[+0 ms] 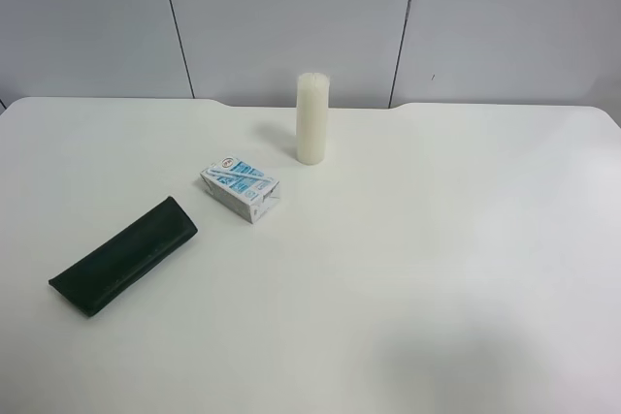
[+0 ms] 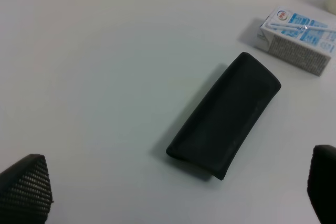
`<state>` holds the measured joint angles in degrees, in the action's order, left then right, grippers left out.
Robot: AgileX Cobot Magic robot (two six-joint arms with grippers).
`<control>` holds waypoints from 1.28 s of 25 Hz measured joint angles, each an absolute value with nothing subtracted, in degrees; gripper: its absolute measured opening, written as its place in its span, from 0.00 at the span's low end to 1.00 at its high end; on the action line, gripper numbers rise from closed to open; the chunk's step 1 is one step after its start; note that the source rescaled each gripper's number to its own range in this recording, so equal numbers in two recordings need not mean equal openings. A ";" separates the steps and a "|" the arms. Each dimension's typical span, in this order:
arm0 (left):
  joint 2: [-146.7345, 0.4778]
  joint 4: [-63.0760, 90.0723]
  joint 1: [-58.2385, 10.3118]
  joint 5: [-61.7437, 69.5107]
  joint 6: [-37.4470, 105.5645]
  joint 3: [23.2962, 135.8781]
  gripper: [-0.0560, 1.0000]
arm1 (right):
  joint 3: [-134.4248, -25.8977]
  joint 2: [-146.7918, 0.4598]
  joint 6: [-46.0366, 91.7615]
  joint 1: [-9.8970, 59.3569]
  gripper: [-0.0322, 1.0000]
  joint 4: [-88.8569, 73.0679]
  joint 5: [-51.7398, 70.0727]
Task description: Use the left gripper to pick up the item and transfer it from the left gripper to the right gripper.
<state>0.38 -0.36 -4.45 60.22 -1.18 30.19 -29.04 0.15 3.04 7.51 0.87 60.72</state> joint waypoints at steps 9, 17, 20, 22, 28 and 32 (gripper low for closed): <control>-9.41 -0.36 -4.45 62.96 2.40 34.25 1.00 | -29.04 0.15 3.04 7.51 1.00 0.87 60.72; -33.12 0.61 -9.08 64.52 11.40 42.90 1.00 | -29.04 0.15 3.04 7.51 1.00 0.87 60.72; -41.66 -0.87 -13.95 63.06 11.75 43.21 1.00 | -29.04 0.15 3.04 7.51 1.00 0.87 60.72; -46.43 -2.53 -17.59 61.85 11.89 43.21 1.00 | -29.04 0.15 3.04 7.51 1.00 0.87 60.72; -58.41 -7.78 -24.06 57.57 12.01 43.21 1.00 | -29.04 0.15 3.04 7.51 1.00 0.87 60.72; -67.32 -9.01 -25.09 52.57 12.01 43.41 1.00 | -29.04 0.15 3.04 7.51 1.00 0.87 60.72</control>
<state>-67.32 -9.01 -25.09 52.57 12.01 43.41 -29.04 0.15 3.04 7.51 0.87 60.72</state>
